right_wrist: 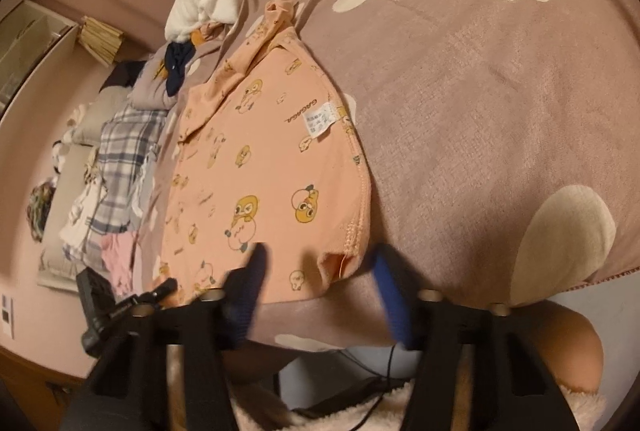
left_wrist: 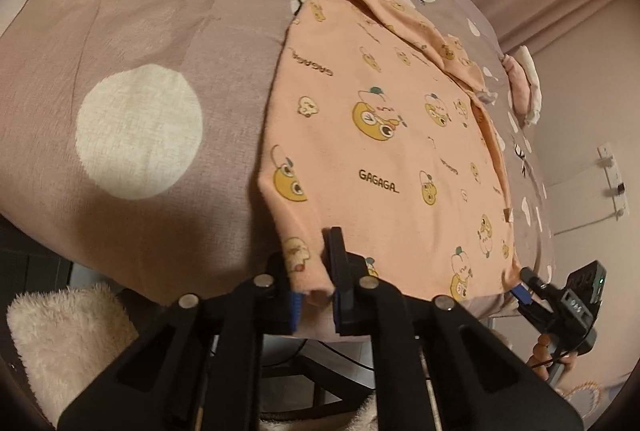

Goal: Fold small clothes
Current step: 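Grasp the onesie hem with both tools, then lift the hem with both tools and fold it toward the collar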

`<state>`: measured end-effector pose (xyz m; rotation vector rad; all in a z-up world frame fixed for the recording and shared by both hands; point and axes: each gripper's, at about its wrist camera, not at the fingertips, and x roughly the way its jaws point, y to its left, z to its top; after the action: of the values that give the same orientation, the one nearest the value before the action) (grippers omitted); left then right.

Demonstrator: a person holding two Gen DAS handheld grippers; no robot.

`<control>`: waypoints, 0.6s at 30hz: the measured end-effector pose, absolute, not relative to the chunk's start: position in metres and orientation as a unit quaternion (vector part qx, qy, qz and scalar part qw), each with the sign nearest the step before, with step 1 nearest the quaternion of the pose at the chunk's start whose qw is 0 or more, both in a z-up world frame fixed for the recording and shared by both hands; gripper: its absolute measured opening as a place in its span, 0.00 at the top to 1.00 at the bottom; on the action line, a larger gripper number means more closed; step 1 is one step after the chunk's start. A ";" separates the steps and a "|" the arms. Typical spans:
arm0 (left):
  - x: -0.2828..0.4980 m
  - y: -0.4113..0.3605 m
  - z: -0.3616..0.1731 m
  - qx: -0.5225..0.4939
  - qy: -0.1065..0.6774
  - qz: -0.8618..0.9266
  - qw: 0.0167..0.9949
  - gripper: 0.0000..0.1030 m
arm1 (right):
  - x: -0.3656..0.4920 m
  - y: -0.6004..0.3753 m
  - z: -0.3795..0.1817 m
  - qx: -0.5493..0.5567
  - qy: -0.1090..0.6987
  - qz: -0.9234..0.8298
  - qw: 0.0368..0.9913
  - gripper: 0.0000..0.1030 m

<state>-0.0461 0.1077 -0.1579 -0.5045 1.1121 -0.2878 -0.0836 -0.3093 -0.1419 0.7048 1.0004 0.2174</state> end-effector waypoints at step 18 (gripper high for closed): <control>-0.038 0.105 -0.140 -0.254 0.510 -0.133 0.811 0.97 | -0.068 -0.301 -0.113 0.296 0.421 0.102 0.851 0.93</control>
<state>-0.0383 0.1051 -0.1398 -0.5428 1.0887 -0.2851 -0.0678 -0.3012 -0.1132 0.6226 0.8874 0.2140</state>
